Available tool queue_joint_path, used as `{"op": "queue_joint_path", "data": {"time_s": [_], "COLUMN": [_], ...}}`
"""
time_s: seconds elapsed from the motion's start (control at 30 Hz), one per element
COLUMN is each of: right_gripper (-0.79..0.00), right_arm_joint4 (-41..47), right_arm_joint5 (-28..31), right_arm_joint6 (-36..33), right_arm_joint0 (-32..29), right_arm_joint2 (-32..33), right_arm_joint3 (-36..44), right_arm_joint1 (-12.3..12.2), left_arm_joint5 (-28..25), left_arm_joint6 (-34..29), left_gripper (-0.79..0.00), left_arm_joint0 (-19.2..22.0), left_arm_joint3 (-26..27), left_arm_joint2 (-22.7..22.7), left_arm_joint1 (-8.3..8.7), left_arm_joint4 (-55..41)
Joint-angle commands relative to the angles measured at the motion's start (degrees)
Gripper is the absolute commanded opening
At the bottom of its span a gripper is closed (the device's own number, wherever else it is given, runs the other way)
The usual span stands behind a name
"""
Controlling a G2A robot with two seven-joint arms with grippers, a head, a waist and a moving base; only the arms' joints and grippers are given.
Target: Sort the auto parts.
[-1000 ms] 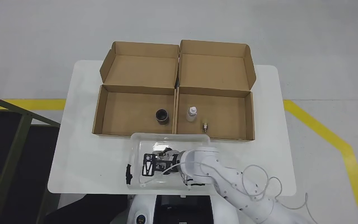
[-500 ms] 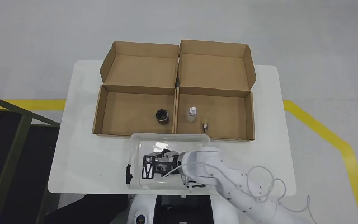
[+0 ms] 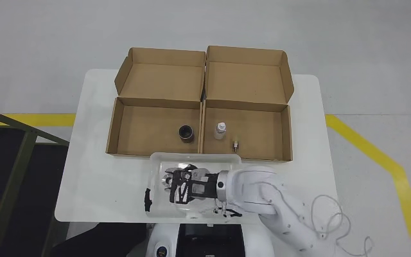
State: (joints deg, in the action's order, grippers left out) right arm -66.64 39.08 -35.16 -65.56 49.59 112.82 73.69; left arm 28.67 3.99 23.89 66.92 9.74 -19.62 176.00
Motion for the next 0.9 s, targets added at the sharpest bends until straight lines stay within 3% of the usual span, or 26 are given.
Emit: {"op": "queue_joint_path", "data": {"time_s": [0.0,0.87], "right_gripper": [-0.785,-0.785], "right_arm_joint4": [1.0,20.7], "right_arm_joint5": [-0.3,-6.0], "right_arm_joint6": [2.0,19.6], "right_arm_joint0": [-0.4,1.3], "right_arm_joint2": [1.3,16.1], "right_arm_joint3": [1.3,5.9], "right_arm_joint1": [-0.2,-0.8], "left_arm_joint5": [0.0,0.0], "left_arm_joint6": [0.0,0.0], "left_gripper": [0.0,0.0], "left_arm_joint0": [0.0,0.0], "left_arm_joint3": [0.0,0.0], "left_arm_joint2": [0.0,0.0], "left_arm_joint1": [0.0,0.0], "left_arm_joint4": [0.0,0.0]}}
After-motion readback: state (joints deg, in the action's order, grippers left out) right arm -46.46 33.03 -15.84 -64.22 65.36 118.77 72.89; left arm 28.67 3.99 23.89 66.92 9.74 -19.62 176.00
